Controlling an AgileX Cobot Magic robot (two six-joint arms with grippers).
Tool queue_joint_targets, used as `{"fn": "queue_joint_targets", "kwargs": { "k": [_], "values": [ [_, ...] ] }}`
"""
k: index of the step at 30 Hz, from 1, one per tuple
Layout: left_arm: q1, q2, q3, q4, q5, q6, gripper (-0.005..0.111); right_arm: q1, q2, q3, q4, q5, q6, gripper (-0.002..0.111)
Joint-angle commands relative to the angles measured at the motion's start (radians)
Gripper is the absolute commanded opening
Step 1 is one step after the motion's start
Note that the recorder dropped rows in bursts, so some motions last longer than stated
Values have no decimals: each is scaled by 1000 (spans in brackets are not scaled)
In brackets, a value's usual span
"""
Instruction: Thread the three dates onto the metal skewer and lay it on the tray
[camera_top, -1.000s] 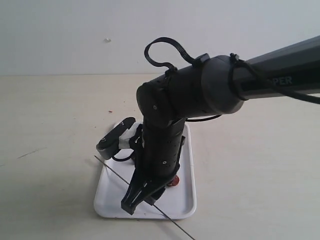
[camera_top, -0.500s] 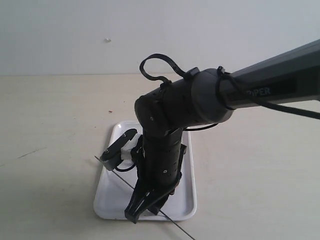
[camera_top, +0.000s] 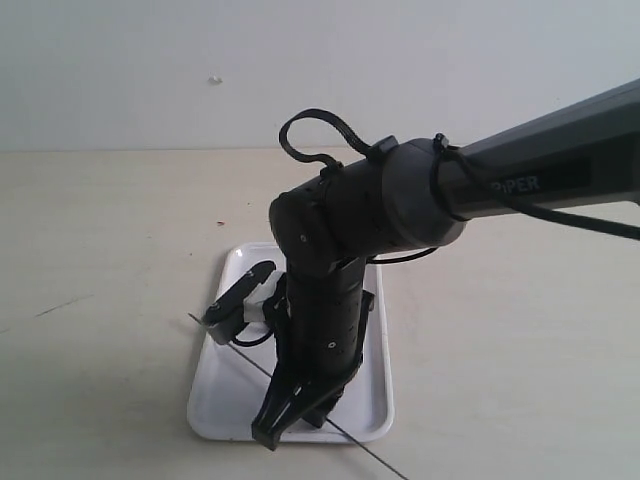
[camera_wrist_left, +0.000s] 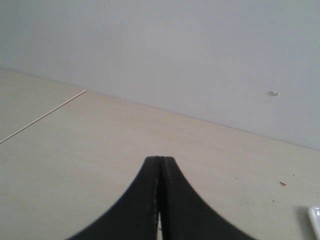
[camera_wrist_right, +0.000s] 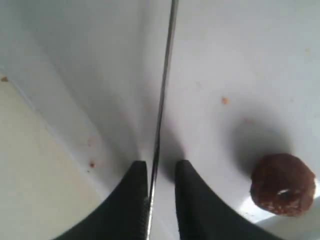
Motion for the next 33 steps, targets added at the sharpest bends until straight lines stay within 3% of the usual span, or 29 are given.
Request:
{"fn": "queue_joint_targets", "kwargs": {
  "k": [1,14,20,33],
  "values": [
    [-5,-5,4,2,-9,-5,0,2,-1,-6,-6,6,-17,0],
    [-5,-5,4,2,-9,-5,0,2,-196,13,-33,30,11,0],
    [-5,-5,4,2,-9,-5,0,-5,-396,139,-166,80,124,0],
    [-5,-5,4,2,-9,-5,0,-145,-844,448,-172,160,129,0]
  ]
}}
